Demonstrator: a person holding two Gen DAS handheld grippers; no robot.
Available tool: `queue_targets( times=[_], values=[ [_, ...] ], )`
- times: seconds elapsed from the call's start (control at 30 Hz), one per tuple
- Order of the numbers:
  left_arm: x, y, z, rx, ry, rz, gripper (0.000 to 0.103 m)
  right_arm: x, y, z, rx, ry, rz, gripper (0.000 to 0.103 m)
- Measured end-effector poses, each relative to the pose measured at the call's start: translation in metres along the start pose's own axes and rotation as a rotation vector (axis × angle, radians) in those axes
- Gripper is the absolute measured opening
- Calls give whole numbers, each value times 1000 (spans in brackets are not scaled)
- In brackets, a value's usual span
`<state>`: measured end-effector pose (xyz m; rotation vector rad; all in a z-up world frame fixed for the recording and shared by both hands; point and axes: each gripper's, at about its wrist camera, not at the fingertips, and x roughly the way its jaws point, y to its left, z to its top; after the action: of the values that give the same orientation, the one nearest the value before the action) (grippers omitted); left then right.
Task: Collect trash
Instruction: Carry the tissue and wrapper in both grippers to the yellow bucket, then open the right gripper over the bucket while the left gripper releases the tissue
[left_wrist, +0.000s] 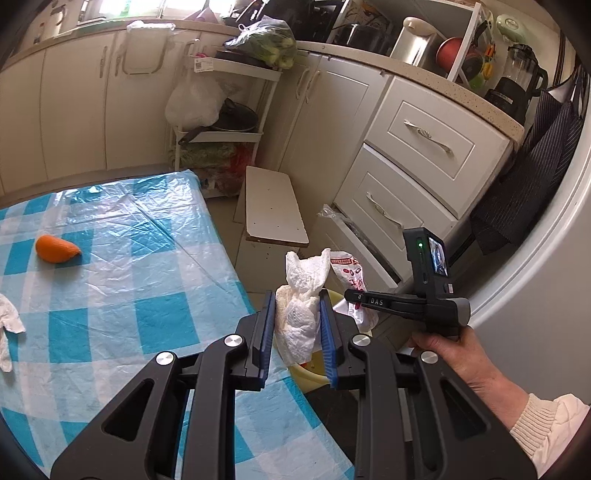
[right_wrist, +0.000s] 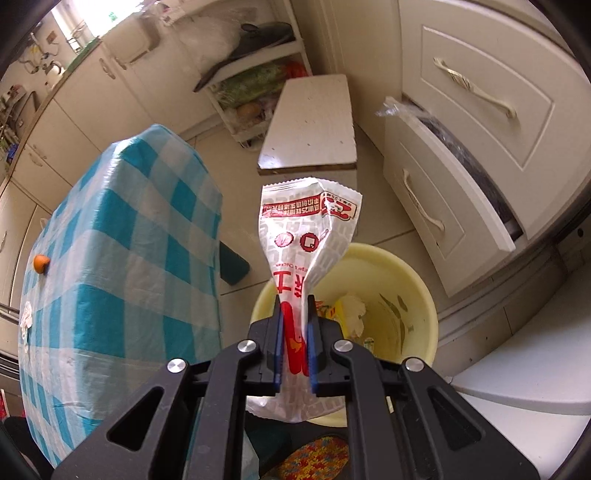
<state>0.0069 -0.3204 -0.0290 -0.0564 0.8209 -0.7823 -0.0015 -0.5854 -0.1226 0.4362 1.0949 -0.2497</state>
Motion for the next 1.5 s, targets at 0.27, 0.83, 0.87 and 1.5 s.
queue_targets(
  times=[0.27,0.83,0.87,1.5],
  values=[
    [26,-25,-5,43,23,-2,22,34,-14,-2,7,113,-21,11],
    [80,-75,-8,99,83,-40,22,56,-33,2,49,174,-41,33],
    [84,-76,-9,98,87,-41,22,49,-37,6,78,148,-37,36],
    [186,-83,-14,-50,264,-82,22,-70,-43,32,103,-417,-128,73]
  ],
)
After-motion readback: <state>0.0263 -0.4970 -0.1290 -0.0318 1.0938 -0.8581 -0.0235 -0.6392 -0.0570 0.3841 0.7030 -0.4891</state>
